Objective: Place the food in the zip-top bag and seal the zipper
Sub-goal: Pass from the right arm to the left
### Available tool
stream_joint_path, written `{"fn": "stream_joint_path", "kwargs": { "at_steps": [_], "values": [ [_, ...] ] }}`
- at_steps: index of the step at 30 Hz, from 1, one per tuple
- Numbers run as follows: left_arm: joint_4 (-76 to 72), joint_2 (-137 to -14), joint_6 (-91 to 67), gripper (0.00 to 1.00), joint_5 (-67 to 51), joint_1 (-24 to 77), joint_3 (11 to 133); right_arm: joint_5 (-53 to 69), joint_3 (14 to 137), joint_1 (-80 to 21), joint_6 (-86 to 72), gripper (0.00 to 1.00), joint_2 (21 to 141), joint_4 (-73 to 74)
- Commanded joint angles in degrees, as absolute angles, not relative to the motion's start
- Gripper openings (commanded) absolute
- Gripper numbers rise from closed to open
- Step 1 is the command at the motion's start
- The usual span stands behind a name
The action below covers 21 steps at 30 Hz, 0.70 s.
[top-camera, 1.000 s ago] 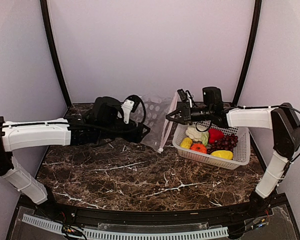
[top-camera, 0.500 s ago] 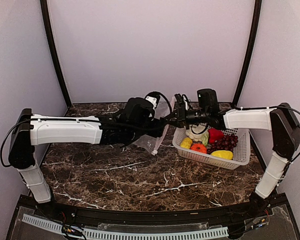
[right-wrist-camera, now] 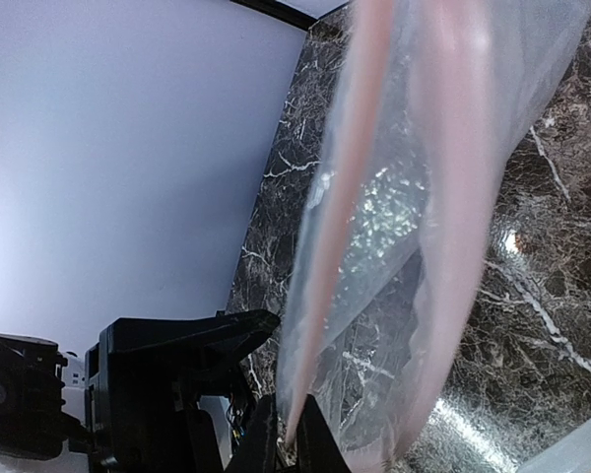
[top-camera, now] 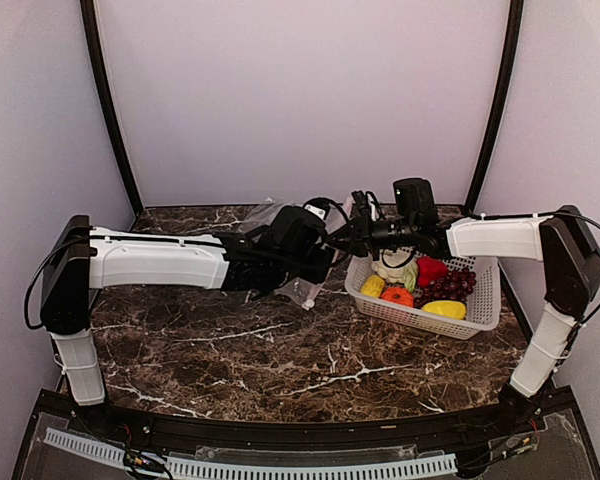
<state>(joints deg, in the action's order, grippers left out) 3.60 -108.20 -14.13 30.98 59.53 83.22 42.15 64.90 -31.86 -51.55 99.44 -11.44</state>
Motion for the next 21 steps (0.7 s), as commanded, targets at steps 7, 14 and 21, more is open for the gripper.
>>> {"fn": "stream_joint_path", "kwargs": {
  "at_steps": [7, 14, 21],
  "values": [
    [6.96, -110.52, -10.93, 0.56, 34.88, 59.85, 87.31, 42.31, 65.48, -32.13, -52.71, 0.11, 98.92, -12.48],
    [7.95, -113.48, -9.58, 0.49, 35.87, 59.85, 90.21, 43.13, 65.33, -32.08, -53.87, 0.11, 98.69, -13.72],
    [7.56, -113.5, -8.46, 0.16, 39.74, 59.85, 90.21, 42.85, 64.28, -31.84, -54.07, 0.12, 98.53, -14.3]
  ]
}}
